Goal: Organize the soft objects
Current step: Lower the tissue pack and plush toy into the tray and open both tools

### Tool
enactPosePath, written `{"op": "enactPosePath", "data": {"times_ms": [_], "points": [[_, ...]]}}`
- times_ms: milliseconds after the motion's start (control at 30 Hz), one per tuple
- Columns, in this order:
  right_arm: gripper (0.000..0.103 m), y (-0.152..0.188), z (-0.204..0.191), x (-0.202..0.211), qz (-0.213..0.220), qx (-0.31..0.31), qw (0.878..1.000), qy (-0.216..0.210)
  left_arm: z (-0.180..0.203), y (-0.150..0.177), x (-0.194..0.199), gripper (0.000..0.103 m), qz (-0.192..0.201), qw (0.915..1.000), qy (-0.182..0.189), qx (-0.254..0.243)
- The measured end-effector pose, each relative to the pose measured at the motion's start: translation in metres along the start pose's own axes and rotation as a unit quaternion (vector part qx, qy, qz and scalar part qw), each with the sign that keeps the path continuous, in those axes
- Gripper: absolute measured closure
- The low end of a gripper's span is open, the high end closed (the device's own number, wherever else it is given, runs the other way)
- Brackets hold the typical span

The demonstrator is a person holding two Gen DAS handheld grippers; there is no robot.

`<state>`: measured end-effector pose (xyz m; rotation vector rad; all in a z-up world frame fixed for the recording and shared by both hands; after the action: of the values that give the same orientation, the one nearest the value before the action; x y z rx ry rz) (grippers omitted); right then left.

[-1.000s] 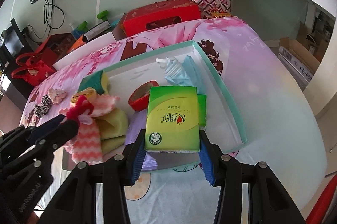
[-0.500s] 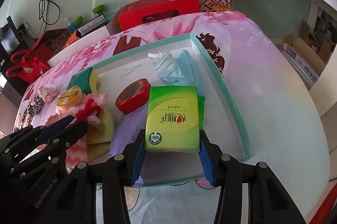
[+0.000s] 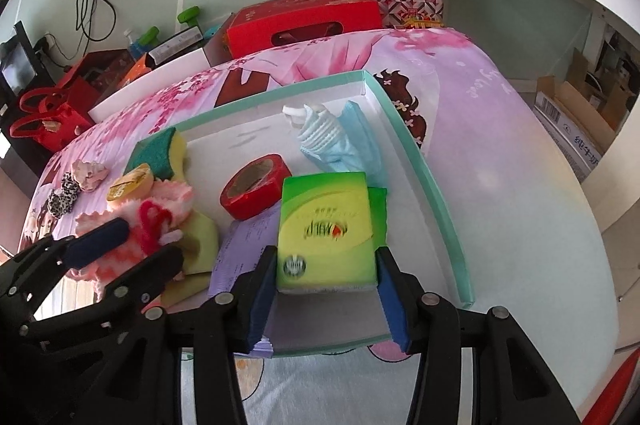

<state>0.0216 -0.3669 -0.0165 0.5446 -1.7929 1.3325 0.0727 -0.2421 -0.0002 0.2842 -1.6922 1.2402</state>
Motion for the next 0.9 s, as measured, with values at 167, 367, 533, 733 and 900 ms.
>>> {"op": "enactPosePath", "data": {"times_ms": [167,367,533,733,900], "points": [[0.046,-0.001,-0.001,0.008,0.007,0.001,1.0,0.001,-0.005,0.0,0.01,0.035,0.007,0.9999,-0.002,0.011],[0.044,-0.001,-0.003,0.02,0.011,0.004,1.0,0.005,-0.009,-0.002,0.029,0.03,0.025,0.9995,-0.004,0.019],[0.044,-0.001,-0.007,0.028,0.012,0.01,1.0,0.005,-0.012,-0.003,0.048,0.03,0.042,0.9987,-0.005,0.026],[0.04,0.002,-0.015,0.035,0.009,0.017,1.0,0.011,-0.021,-0.002,0.066,0.023,0.056,0.9977,-0.009,0.037],[0.028,0.009,-0.022,0.04,0.004,0.016,1.0,0.013,-0.038,0.002,0.076,0.019,0.061,0.9961,-0.014,0.062]]}}
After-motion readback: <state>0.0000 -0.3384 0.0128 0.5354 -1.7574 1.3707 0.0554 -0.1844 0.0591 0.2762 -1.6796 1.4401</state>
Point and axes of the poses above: each gripper's, at about its wrist camera, not at the fingertips, and x roughly against the way its jaws point, z to its right, y to its underside, the point moved 1 cm from there along -x, roughly the way its jaws point
